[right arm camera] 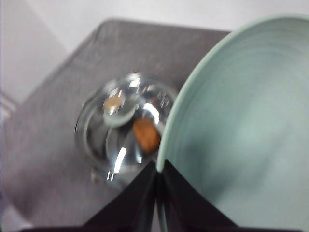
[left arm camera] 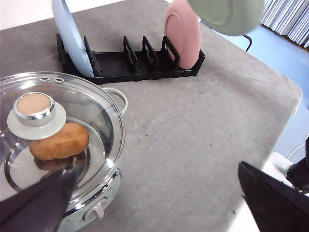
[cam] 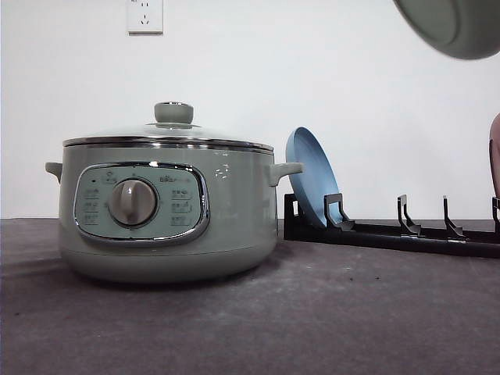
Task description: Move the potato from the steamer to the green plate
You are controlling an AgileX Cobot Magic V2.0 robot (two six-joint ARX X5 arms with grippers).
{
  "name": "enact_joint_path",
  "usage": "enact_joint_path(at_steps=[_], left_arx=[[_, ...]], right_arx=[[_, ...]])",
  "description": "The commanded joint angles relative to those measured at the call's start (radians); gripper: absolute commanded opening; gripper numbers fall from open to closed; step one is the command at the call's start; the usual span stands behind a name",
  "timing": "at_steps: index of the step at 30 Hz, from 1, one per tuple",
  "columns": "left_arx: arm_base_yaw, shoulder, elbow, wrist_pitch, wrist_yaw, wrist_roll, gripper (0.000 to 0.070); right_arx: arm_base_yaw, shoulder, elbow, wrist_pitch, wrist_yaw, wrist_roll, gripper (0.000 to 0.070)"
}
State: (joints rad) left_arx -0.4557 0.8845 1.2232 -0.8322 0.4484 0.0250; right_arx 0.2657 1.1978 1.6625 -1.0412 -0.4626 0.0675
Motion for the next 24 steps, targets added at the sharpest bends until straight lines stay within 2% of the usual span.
enact_joint_path(at_steps=[1,7,15,24], left_arx=[[-0.005,0.006,0.019,0.010,0.006,0.008,0.0700],[-0.005,0.006,0.019,0.010,0.006,0.008,0.0700],[-0.005,0.006,0.019,0.011,0.006,0.008,0.0700],[-0.005,0.006,0.019,0.011,0.006,0.004,0.0700]], right_arx=[[0.044,-0.015,0.002,-0.020,0.024,-0.083,0.0007],[0.222,-0.109,-0.129,-0.079,0.157,-0.094,0.0006],[0.406,-0.224,-0.415,-0.046,0.367,0.017,0.0006],[0.576,-0.208,-0.667,0.076,0.505,0.100,0.0006]])
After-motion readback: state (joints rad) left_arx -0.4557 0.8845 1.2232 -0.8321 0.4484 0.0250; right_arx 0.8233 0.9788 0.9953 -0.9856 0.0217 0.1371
